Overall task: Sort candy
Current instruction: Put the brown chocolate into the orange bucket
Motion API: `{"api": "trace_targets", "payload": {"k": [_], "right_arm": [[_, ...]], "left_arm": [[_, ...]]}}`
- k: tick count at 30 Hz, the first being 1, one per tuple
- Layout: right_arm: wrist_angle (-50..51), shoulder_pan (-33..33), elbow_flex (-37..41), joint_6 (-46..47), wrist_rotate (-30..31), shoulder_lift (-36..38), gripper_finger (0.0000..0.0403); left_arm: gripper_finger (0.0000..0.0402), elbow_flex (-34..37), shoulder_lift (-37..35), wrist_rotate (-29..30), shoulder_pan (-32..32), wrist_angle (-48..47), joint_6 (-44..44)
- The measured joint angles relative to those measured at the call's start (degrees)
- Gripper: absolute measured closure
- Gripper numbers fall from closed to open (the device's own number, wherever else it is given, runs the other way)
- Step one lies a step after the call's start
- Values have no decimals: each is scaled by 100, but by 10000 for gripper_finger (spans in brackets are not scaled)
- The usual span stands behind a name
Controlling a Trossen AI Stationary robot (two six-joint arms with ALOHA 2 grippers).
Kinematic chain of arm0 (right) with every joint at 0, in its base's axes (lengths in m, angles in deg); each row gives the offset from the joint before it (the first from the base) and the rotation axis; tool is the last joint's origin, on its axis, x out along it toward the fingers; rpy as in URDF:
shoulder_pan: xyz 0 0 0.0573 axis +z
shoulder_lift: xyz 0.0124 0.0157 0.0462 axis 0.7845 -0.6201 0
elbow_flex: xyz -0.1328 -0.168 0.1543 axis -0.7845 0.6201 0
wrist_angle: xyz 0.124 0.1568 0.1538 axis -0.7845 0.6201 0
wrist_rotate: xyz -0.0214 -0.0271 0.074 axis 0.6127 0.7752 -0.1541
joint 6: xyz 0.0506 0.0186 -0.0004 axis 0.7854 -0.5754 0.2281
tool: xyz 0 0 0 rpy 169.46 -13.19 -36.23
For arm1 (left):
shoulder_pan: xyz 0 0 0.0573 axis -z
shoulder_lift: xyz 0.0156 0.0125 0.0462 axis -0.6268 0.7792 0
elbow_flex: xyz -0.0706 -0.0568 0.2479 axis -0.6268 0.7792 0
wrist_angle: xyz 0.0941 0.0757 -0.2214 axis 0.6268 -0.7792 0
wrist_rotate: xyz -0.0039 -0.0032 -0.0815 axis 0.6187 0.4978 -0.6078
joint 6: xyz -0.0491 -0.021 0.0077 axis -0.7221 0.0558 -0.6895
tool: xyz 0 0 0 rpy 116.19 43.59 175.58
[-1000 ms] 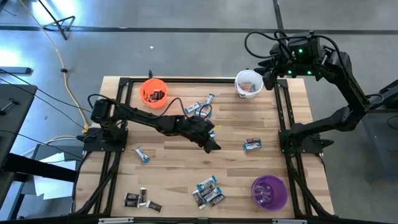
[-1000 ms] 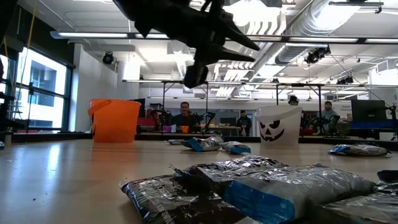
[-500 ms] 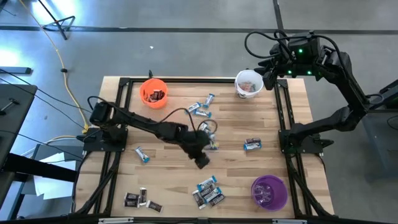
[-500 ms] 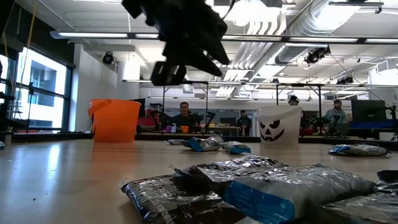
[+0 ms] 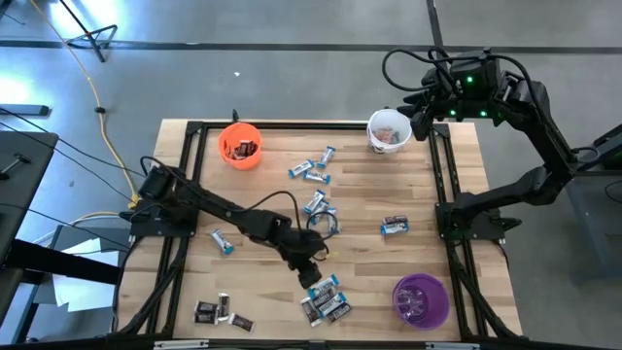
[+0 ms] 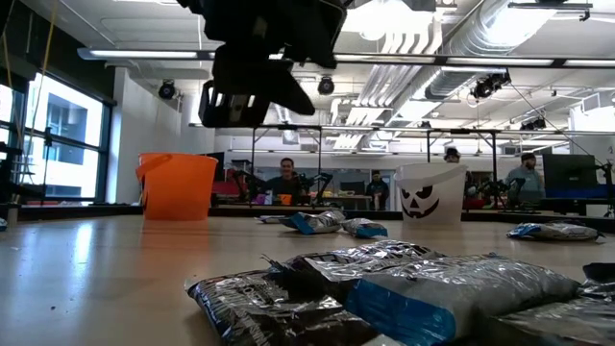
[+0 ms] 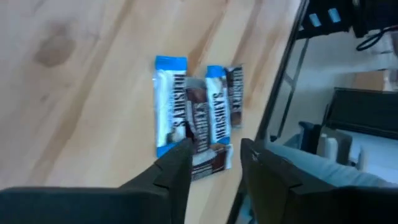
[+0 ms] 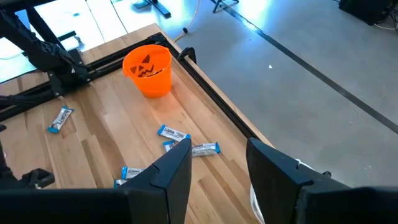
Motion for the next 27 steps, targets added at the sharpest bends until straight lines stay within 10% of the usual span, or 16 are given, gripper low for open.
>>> {"api": "trace_targets", "payload": {"k": [15,27], "right_arm": [[0,0,-2,0,0,1,253],[-1,0,0,-1,0,2,253]], "left_arm": [[252,9,1029,-112,509,1850,-1900],[252,9,1112,61,596,1139,-1516]]}}
